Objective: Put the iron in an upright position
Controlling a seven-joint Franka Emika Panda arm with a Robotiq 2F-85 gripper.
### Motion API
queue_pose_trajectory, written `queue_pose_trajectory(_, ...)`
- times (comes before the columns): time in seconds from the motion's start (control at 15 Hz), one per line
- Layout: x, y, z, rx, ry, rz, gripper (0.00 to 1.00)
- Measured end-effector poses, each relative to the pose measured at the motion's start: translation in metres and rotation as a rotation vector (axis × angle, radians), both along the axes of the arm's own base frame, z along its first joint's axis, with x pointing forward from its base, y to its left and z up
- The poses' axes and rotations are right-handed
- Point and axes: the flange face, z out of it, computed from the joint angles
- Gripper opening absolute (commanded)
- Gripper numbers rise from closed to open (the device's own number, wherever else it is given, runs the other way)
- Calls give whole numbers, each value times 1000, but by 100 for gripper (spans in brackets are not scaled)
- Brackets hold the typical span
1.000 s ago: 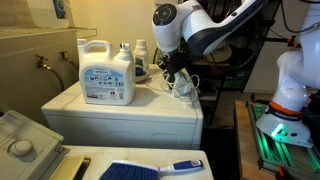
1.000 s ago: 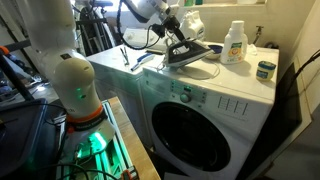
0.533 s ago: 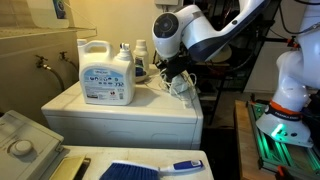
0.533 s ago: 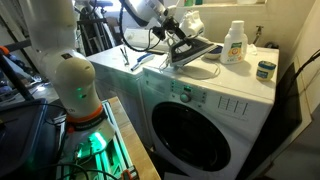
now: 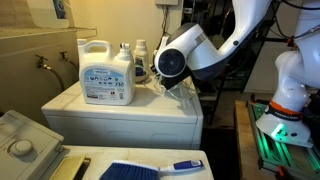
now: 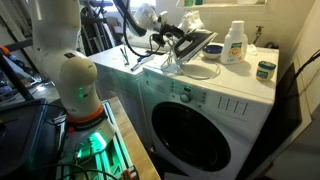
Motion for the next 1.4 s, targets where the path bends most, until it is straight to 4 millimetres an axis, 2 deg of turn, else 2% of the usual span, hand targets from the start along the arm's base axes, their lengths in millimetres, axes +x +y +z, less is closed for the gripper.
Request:
queue_pose_trajectory(0.13, -4, 6, -9, -70, -37, 19, 16)
queue_pose_trajectory(0.2, -5, 9, -14, -95, -49, 25, 41)
queue_pose_trajectory(0.4, -5, 11, -14, -97, -49, 27, 41)
queue_pose_trajectory(0.47, -5, 11, -14, -97, -49, 26, 16)
queue_pose_trajectory(0.87, -4, 13, -18, -116, -92, 47, 16)
queue_pose_trajectory(1.4, -16, 28, -44, -191, -305, 90, 16)
